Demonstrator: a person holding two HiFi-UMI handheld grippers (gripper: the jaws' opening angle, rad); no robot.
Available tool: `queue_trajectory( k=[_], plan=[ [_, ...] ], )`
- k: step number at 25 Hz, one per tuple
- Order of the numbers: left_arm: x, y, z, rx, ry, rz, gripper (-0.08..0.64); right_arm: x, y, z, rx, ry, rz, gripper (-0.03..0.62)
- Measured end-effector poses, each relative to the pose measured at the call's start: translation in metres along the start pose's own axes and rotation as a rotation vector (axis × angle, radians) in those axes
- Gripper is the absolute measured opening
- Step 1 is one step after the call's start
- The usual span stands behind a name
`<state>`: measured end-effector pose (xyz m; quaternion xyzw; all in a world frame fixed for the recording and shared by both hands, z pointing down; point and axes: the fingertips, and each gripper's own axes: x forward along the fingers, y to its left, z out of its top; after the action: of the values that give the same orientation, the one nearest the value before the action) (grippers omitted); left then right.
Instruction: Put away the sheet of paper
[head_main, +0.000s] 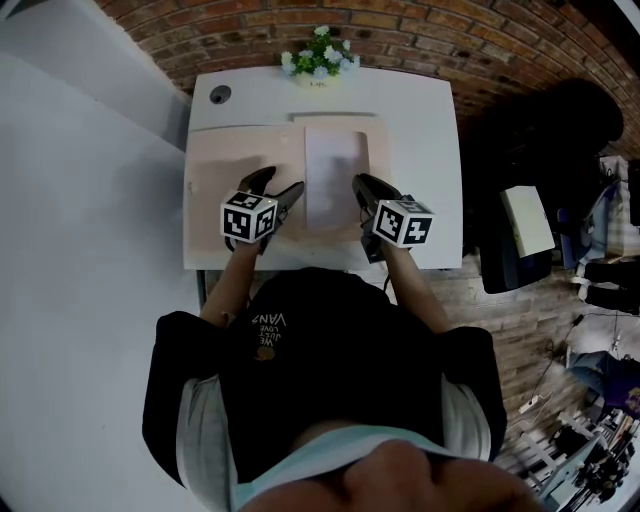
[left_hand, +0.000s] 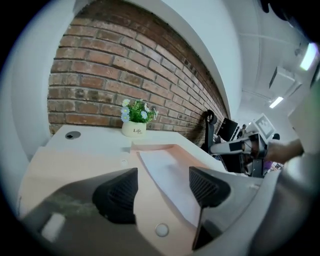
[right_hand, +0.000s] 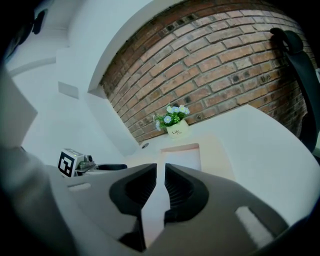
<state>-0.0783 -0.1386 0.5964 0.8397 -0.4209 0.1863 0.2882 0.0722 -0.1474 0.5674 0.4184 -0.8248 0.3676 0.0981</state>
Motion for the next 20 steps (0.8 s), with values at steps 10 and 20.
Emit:
queue_trajectory(
  k=[10,20],
  plan=[
    [-0.028,0.004,0.026,0.027,-0.128,0.021,0.223,0.001,0.017,0.015,-0.054,-0.049,0.005,0.003],
    [-0.053,0.006,0.041,0.047,-0.225,0.03,0.106,0.007,0.038,0.021,-0.085,-0.071,0.034,-0.002]
  ],
)
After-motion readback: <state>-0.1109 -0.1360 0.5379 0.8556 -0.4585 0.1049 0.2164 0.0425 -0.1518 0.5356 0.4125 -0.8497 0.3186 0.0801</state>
